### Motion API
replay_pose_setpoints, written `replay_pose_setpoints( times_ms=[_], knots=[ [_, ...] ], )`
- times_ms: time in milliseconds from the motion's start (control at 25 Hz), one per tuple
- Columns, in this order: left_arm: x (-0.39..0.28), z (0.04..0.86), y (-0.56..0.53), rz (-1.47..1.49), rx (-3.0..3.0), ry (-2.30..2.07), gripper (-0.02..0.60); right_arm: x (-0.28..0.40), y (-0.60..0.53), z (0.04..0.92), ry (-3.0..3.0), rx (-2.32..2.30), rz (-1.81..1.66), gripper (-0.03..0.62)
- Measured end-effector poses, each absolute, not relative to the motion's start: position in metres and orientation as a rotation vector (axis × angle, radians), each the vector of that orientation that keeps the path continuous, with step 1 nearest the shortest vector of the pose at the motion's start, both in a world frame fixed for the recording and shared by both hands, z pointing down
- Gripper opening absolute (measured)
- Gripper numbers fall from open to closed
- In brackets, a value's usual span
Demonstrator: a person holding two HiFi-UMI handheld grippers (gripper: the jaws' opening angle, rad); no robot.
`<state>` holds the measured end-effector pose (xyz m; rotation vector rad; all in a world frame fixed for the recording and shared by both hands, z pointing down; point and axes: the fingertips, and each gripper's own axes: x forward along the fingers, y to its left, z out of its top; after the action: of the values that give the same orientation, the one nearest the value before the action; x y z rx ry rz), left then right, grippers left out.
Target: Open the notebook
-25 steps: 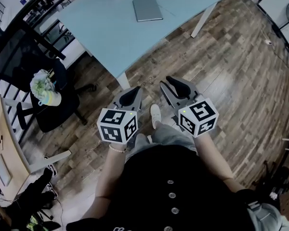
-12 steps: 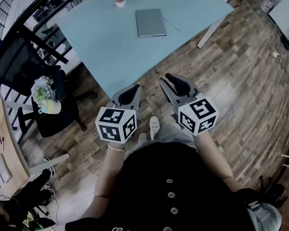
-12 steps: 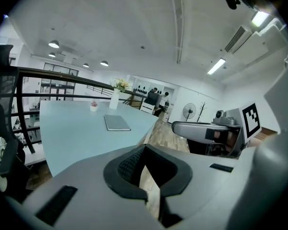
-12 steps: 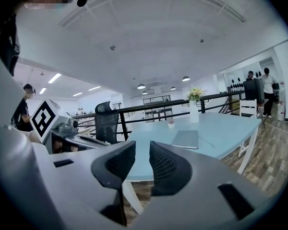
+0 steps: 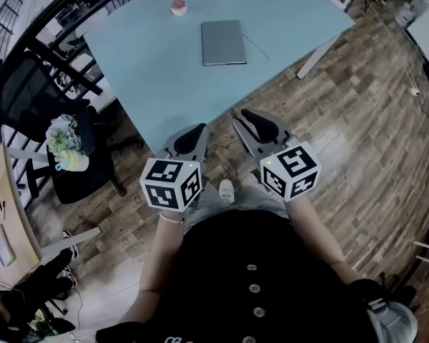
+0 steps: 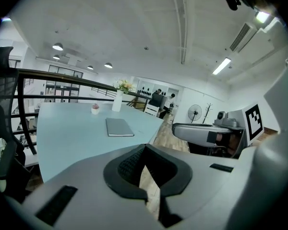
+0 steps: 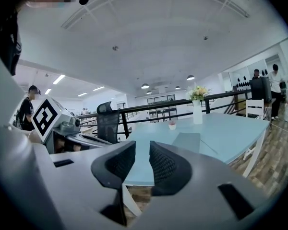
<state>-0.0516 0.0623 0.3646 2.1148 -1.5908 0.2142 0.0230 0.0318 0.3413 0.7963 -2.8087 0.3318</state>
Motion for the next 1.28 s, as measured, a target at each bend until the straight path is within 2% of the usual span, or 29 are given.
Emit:
replay_pose_setpoints(
  times_ms=[800, 1280],
  knots=[
    [-0.061, 0.376, 0.026, 0.237, 2.093, -1.569, 0.017, 0.032, -0.006, 0.357, -2.759, 0.859, 0.388, 0.094],
    [-0.093, 0.385, -0.041, 0.224, 2.062, -1.565, 0.017, -0.001, -0.076, 0.363, -2.739, 0.819, 0.361, 0.094]
  ],
)
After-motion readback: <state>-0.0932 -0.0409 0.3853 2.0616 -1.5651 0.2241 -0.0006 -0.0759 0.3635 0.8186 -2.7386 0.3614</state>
